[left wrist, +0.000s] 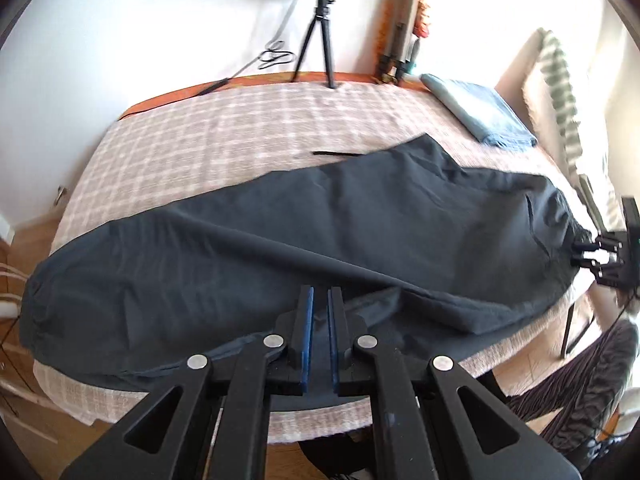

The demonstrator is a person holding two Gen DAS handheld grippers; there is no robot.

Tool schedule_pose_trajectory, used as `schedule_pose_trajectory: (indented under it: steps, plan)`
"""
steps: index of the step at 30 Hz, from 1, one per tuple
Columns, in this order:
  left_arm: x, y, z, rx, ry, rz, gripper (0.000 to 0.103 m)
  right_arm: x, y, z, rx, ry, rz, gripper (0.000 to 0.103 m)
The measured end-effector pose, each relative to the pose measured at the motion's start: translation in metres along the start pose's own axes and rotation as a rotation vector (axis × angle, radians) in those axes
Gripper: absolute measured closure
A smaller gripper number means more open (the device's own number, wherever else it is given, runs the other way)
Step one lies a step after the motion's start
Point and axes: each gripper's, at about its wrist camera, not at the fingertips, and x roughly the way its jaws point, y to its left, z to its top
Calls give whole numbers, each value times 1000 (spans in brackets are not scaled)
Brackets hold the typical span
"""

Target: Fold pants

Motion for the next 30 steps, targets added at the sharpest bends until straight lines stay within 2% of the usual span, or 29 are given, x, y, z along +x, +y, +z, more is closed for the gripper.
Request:
schedule_pose_trajectory:
  steps: [8,14,19,25,30]
  plan:
    - [-66,117,19,-259,-98,87,99,0,57,38,-71,-75,109,67]
    - [-109,206,6,-426,-131,153,99,12,88,59,-107,-76,137,67]
    - [-94,265,-33,-586,-89,154,99,24,105,66,-112,-44,138,66]
    - [-49,311,-80,-780,-69,46,99,32,107,70,-109,-11,125,66]
    - [-19,328,-98,-885,-72,-8,99,35,108,74,-106,2,113,66]
